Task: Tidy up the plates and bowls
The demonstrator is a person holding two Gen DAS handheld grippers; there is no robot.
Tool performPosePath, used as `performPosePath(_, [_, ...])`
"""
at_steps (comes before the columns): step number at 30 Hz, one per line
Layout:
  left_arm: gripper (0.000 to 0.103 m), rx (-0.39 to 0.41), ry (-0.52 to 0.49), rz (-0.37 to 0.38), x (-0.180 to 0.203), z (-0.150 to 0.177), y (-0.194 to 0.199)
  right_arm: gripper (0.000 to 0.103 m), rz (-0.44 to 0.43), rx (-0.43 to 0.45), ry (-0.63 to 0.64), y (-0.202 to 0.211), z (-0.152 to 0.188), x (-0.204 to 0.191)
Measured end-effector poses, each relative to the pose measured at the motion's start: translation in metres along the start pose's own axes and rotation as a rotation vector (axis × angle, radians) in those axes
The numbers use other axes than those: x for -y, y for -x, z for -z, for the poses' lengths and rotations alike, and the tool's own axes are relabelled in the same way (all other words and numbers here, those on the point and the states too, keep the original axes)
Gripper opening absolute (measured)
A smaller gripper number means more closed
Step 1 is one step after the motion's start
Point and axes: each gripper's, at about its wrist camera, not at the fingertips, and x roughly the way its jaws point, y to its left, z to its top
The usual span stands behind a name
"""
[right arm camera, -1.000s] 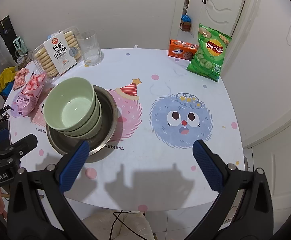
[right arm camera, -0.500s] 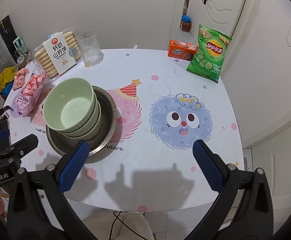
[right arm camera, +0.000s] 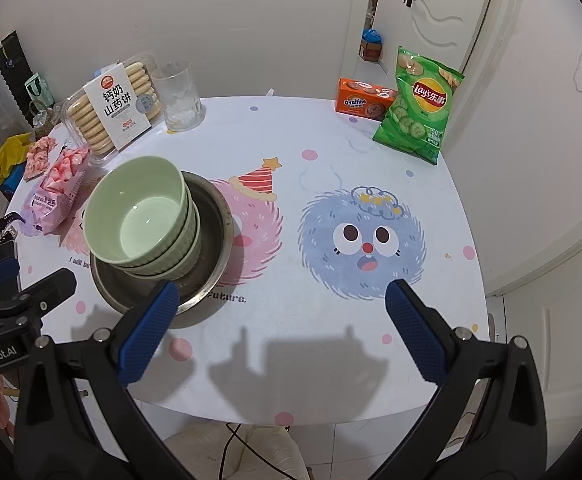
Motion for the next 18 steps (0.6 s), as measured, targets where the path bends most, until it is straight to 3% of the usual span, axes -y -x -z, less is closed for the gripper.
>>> performPosePath(18, [0.103,-0.003,-0.003,0.003,0.0008,-0.0010,-0.0006,0.103,0.000,0.000,0.000,-0.0002,-0.0003,0.0004])
